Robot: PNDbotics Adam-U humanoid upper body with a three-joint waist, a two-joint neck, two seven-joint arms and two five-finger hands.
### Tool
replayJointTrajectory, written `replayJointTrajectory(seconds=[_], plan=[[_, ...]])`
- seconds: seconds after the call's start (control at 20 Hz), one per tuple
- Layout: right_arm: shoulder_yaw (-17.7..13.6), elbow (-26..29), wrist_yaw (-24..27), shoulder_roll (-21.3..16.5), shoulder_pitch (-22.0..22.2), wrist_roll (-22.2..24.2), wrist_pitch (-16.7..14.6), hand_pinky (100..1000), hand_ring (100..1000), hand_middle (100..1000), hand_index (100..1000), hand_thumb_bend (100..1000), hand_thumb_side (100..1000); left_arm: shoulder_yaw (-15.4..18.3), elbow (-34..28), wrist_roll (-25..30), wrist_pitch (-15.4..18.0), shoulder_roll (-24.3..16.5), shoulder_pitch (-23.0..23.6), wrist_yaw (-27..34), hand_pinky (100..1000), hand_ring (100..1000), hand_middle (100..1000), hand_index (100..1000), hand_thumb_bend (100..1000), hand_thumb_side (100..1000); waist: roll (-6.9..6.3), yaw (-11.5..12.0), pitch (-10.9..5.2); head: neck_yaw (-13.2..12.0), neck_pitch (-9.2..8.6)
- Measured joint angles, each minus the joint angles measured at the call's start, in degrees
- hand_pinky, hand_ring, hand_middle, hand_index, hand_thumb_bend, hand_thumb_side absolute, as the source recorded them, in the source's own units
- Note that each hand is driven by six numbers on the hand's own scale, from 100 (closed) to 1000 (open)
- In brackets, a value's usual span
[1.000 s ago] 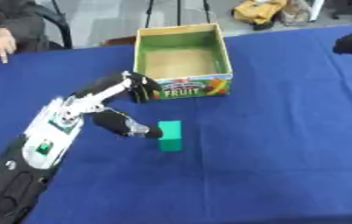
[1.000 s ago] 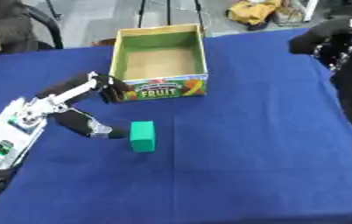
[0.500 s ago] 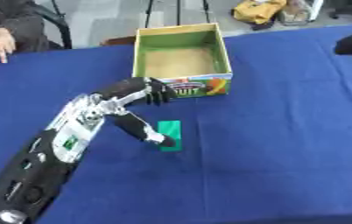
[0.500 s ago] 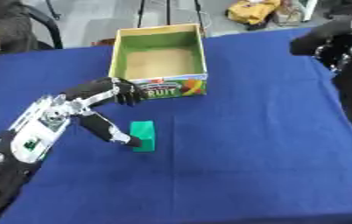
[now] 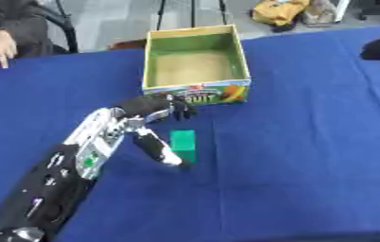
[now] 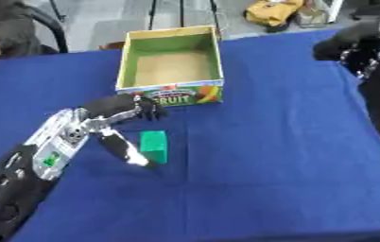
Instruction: Pick up objects on the table and place them in the box.
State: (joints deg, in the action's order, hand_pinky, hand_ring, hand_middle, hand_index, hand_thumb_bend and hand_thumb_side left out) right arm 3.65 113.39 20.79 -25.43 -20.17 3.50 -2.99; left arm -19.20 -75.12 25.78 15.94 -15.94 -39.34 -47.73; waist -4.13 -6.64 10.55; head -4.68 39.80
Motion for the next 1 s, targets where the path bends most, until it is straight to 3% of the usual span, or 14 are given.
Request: replayJointTrajectory(seconds=[0.5, 0.8, 1.0], plan=[[0.3, 0.0, 0.0, 0.0, 0.0, 0.0, 0.0, 719, 674, 554, 613, 100, 864, 0.0, 3.7, -3.7, 2.4, 1.3, 0.0, -7.3, 602, 625, 637, 839, 645, 376, -0.06, -0.1, 0.00, 0.0, 0.00], [0.3, 0.0, 0.0, 0.0, 0.0, 0.1, 0.1, 720, 675, 554, 613, 100, 864, 0.3, 4.3, -5.8, 2.4, 1.8, 0.0, -7.8, 439, 491, 480, 703, 498, 293, -0.10, -0.1, 0.01, 0.0, 0.00], [0.3, 0.0, 0.0, 0.0, 0.0, 0.1, 0.1, 720, 675, 554, 613, 100, 863, 0.4, 4.5, -7.1, 2.0, 1.8, 0.0, -7.3, 307, 382, 353, 563, 394, 256, -0.10, -0.1, 0.01, 0.0, 0.00]])
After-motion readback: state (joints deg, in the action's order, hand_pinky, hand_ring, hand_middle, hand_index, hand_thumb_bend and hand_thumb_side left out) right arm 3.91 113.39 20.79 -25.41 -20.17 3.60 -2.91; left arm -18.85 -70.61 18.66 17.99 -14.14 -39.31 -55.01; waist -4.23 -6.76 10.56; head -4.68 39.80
